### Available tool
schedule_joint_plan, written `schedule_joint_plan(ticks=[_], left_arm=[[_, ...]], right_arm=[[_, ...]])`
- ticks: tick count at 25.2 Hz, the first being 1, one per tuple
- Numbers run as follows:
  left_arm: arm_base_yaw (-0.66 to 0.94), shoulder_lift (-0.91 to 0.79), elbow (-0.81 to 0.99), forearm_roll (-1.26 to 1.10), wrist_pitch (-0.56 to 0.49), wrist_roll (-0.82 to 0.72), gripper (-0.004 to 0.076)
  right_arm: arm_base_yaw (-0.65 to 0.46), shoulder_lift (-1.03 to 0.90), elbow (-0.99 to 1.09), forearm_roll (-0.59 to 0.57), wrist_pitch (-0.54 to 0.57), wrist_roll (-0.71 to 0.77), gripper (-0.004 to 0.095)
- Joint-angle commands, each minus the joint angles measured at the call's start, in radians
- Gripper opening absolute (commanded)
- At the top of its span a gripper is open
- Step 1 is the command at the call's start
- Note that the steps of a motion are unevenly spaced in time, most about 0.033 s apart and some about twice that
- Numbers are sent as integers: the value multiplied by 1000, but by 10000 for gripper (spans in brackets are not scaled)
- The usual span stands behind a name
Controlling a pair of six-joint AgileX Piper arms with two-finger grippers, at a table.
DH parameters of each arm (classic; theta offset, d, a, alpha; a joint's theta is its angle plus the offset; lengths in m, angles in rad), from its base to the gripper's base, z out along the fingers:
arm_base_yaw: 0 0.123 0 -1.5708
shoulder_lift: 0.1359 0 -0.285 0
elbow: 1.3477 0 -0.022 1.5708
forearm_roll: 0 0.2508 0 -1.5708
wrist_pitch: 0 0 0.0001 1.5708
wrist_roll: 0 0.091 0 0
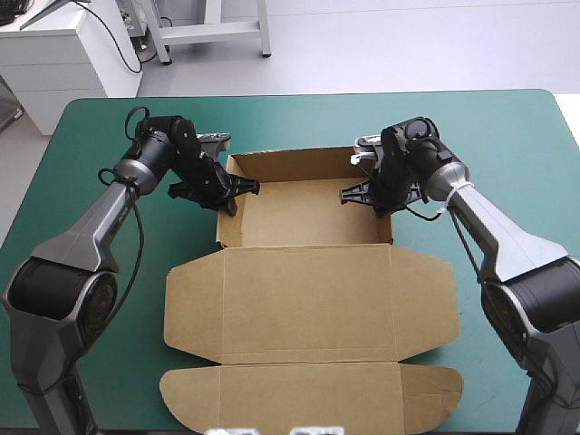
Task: Fold the box
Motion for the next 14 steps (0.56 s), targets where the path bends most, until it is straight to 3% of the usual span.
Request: schedule_joint_plan(ticks=[1, 10, 14], left_arm=[[-34, -42, -34, 66, 57, 21, -8], [-95, -31, -36, 199, 56, 67, 1], [-95, -31, -36, 197, 56, 67, 136]], right_arm=[[-10, -37, -14, 3, 0, -34, -21], [-11, -37, -11, -51, 36, -12, -8], [-11, -37, -11, -49, 36, -26, -17]])
